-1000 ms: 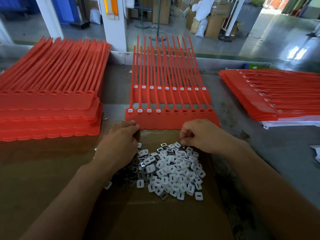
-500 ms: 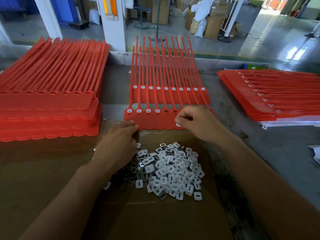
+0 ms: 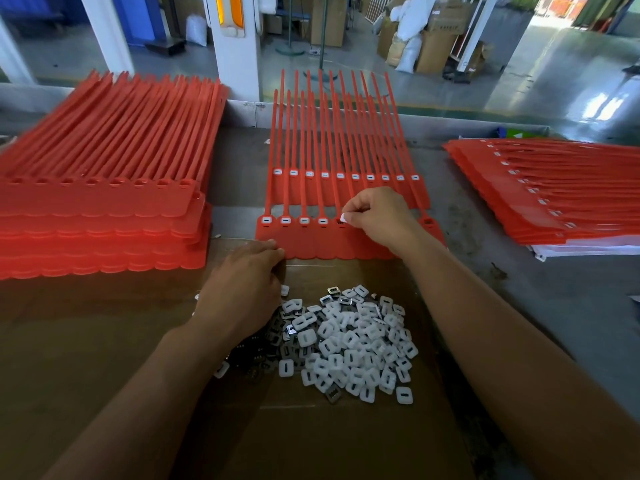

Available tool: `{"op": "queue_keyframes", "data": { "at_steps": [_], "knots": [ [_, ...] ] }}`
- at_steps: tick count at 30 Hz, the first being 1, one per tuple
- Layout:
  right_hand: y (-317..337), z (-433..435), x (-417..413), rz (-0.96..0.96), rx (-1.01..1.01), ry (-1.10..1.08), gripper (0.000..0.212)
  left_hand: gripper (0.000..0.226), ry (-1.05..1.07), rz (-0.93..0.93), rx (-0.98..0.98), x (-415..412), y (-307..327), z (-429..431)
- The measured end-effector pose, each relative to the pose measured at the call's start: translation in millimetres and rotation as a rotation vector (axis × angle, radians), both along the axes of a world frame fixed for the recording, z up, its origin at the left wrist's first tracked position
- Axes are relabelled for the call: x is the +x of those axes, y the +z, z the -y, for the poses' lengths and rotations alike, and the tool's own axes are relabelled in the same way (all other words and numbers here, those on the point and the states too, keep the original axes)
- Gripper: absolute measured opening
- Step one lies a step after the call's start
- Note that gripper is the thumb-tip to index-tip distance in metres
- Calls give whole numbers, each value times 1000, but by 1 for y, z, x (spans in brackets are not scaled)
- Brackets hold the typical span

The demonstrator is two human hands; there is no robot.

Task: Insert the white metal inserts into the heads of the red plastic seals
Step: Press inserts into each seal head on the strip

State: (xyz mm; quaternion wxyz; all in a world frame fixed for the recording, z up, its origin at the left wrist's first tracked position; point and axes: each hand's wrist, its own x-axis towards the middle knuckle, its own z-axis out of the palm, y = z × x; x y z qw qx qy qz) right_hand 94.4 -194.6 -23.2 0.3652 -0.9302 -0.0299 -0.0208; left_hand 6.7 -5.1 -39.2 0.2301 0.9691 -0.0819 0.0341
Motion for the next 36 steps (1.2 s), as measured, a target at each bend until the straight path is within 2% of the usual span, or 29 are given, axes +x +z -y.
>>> {"op": "queue_keyframes", "data": {
  "at_steps": [6, 12, 17, 21, 24, 26, 30, 33, 36],
  "knots": [
    [-3, -3, 4, -20, -34, 25, 12, 43, 2, 4, -7, -1, 0, 0],
    [-2, -7, 7, -10, -181, 38, 12, 43, 4, -8, -9, -1, 1, 0],
    [1, -9, 8, -21, -216, 34, 10, 42, 4, -19, -11, -1, 2, 1],
    [0, -10, 8, -28, -177, 3, 3, 43, 2, -28, -8, -1, 2, 1],
    [3, -11, 8, -41, -114, -56, 24, 43, 3, -29, -11, -2, 1, 0],
    [7, -12, 10, -104, -68, -97, 29, 43, 0, -27, -11, -2, 1, 0],
    [13, -13, 19, -236, -85, -101, 16, 43, 4, -22, -19, -1, 1, 0],
    [14, -12, 24, -287, -16, -143, 34, 42, 7, -17, -24, -1, 0, 0],
    [13, -12, 27, -309, 19, -154, 38, 43, 8, -13, -15, -1, -1, 0]
  ]
}}
